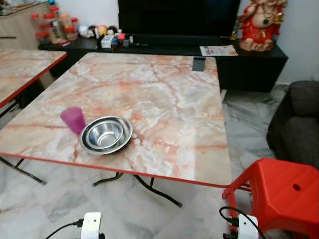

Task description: Setting the table

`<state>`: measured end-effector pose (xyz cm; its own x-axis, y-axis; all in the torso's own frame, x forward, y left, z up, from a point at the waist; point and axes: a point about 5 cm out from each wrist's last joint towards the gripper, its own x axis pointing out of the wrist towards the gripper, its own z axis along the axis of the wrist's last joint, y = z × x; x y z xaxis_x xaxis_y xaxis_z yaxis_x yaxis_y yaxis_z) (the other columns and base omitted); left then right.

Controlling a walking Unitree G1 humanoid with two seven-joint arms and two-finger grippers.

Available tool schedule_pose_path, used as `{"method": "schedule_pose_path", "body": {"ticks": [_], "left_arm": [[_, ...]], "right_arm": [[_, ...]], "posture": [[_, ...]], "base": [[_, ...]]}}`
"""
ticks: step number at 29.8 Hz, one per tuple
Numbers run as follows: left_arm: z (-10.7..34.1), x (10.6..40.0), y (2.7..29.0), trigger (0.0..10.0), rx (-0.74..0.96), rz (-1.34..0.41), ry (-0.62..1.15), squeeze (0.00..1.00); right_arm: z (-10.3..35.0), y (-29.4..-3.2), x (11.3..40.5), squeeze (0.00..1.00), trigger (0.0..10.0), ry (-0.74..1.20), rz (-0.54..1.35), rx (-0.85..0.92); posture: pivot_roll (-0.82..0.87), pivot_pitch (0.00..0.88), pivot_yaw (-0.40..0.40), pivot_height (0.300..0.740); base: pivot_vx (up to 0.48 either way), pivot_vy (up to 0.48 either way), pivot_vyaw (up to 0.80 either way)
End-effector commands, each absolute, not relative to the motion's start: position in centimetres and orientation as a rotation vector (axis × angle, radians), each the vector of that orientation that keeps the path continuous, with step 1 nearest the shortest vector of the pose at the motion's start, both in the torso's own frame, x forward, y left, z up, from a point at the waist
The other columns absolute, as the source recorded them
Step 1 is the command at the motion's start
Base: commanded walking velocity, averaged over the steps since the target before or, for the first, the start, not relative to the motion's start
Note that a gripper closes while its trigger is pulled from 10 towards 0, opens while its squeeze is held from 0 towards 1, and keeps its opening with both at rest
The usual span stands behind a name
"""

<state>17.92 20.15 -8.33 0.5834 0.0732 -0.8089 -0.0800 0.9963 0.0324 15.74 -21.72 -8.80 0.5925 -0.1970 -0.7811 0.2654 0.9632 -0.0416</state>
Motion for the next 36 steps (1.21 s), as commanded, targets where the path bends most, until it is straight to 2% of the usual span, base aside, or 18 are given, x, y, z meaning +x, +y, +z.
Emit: {"method": "schedule_pose_path", "body": {"ticks": [1,13,18,36], "left_arm": [[-8.40,17.73,20.46,10.0,-0.017,0.115,0.957,0.00],[-8.36,17.78,20.65,10.0,-0.010,0.116,0.960,0.00],[-8.30,17.90,20.70,10.0,-0.005,0.113,0.958,0.00],[-8.20,18.07,20.80,10.0,0.017,0.093,0.959,0.00]], "right_arm": [[-8.71,-21.32,16.13,0.00,10.0,0.891,-0.259,0.079],[-8.81,-20.83,16.11,0.00,10.0,0.887,-0.269,0.117],[-8.86,-20.73,16.05,0.00,10.0,0.889,-0.274,0.126],[-8.79,-20.33,16.35,0.00,10.0,0.883,-0.259,0.121]], "posture": [[-0.07,0.000,0.001,0.740],[-0.07,0.000,0.012,0.740],[-0.07,0.000,0.017,0.740],[-0.07,0.000,0.032,0.740]], "base": [[0.000,0.266,0.00],[0.000,0.299,0.00],[0.000,0.298,-0.69],[0.000,0.302,0.00]]}}
